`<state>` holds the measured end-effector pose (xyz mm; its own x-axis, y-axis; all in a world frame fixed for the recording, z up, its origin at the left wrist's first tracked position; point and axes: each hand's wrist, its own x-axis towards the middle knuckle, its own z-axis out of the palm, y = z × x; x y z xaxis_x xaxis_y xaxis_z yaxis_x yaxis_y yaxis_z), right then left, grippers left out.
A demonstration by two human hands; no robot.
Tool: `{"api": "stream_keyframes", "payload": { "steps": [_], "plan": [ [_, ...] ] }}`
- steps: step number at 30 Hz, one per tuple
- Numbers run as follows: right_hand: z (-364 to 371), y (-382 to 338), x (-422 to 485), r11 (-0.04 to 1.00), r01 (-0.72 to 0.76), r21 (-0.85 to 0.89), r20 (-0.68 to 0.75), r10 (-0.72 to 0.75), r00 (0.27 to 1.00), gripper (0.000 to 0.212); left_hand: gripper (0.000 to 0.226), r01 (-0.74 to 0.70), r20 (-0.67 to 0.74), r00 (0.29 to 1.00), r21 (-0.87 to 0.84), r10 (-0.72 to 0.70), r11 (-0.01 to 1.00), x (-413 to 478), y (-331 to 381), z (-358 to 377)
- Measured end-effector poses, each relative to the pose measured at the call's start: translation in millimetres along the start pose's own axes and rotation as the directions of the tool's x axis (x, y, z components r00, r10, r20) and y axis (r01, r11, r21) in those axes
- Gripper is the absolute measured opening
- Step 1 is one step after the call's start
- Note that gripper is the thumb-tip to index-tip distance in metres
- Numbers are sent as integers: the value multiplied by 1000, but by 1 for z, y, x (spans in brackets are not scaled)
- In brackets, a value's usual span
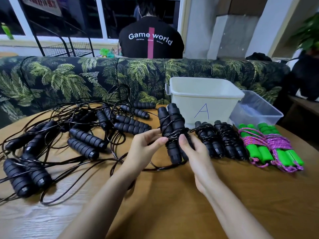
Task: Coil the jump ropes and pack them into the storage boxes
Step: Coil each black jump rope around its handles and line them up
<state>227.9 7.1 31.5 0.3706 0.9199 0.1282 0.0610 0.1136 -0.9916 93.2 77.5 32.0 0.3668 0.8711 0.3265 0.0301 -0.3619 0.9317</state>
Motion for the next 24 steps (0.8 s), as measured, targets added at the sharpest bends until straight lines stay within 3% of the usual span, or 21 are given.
{"api": "stream_keyframes", "payload": {
  "steps": [3,5,7,9,11,13,17,20,24],
  "plan": [
    [-2,7,11,900,204,-385,-68,-248,966,58,27,18,-20,1000,-1,-18,1000,11,-6,2],
    [-4,9,14,761,325,-562,44,-365,930,69,22,20,-42,999,31,-19,999,17,-9,2],
    [-8,11,13,631,377,-678,193,-342,920,82,24,46,-71,997,37,-43,998,21,-13,2],
    [-8,14,10,530,357,-769,282,-220,934,97,29,64,-88,994,33,-60,997,19,-18,2],
    [-4,21,6,434,337,-836,278,-195,941,111,32,61,-88,994,39,-57,997,13,-22,6],
    [0,29,4,345,318,-883,224,-285,932,121,35,44,-88,995,51,-39,998,7,-26,9],
    [6,39,3,319,301,-899,171,-378,910,113,38,25,-65,998,105,-18,994,6,-34,3],
    [5,40,1,314,337,-887,186,-425,886,102,31,-28,33,999,93,25,995,4,-33,-1],
    [-1,41,-2,400,384,-832,201,-428,881,97,24,-111,143,985,80,98,991,3,-30,-9]
  ]
}}
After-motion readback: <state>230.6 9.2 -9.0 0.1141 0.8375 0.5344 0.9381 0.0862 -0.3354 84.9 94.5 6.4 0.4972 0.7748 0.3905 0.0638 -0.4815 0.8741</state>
